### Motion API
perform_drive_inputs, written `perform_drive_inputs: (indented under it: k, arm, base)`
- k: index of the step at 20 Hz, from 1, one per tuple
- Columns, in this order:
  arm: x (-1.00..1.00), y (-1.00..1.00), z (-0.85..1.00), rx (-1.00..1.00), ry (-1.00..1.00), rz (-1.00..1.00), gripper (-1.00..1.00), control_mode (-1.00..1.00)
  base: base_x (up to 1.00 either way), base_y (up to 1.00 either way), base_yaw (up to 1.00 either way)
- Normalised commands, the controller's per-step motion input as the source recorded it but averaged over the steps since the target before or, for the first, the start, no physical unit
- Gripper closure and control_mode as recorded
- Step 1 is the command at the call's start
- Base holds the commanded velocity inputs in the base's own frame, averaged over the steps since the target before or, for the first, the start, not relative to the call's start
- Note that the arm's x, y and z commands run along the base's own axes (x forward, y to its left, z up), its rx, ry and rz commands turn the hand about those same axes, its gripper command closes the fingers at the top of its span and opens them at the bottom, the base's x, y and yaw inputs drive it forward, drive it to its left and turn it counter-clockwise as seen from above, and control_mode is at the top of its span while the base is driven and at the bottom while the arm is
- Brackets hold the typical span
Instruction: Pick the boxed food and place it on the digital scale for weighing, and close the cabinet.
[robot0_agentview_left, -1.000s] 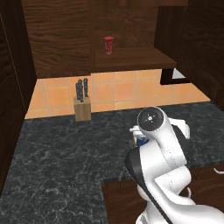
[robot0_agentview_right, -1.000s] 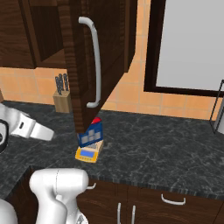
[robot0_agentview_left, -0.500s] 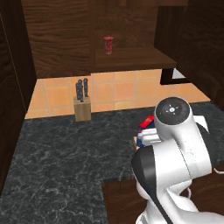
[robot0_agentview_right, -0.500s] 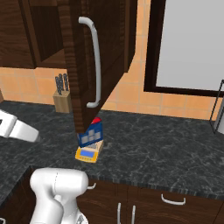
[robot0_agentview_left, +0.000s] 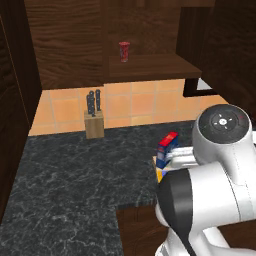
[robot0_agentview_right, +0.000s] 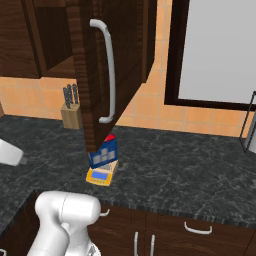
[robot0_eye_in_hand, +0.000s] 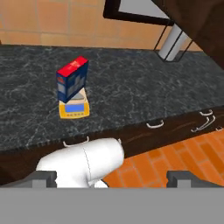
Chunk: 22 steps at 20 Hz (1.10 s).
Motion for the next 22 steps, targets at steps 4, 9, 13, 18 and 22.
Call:
perform_drive_inputs:
  k: [4, 9, 13, 18, 22]
  arm:
    - [0.05, -0.2, 0.4, 0.09, -0.19, -0.19, -1.0, -1.0]
    - [0.18, -0.26, 0.13, 0.14, -0.43, -0.38, -1.0, -1.0]
    - [0.04, -0.56, 0.08, 0.23, -0.48, -0.36, -1.0, -1.0]
    - [-0.34, -0.49, 0.48, 0.19, -0.47, -0.22, -1.0, -1.0]
    - [-0.55, -0.61, 0.72, 0.15, -0.32, -0.2, -1.0, -1.0]
  base:
    - [0.0, 0.0, 0.0]
    - [0.0, 0.0, 0.0]
    - [0.0, 0.0, 0.0]
    - [0.0, 0.0, 0.0]
    - [0.0, 0.0, 0.0]
